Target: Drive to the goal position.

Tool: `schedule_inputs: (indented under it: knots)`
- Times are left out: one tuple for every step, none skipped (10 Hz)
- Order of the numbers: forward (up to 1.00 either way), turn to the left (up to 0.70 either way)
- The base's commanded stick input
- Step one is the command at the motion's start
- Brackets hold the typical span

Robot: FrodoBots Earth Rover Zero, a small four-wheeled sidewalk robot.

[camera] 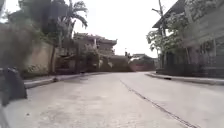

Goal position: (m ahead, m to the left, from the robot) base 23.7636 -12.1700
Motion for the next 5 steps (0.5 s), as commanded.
schedule_inputs:
  knots:
    - [0.85, 0.00]
    - [0.85, 0.00]
    - [0.85, 0.00]
    - [0.85, 0.00]
    - [0.85, 0.00]
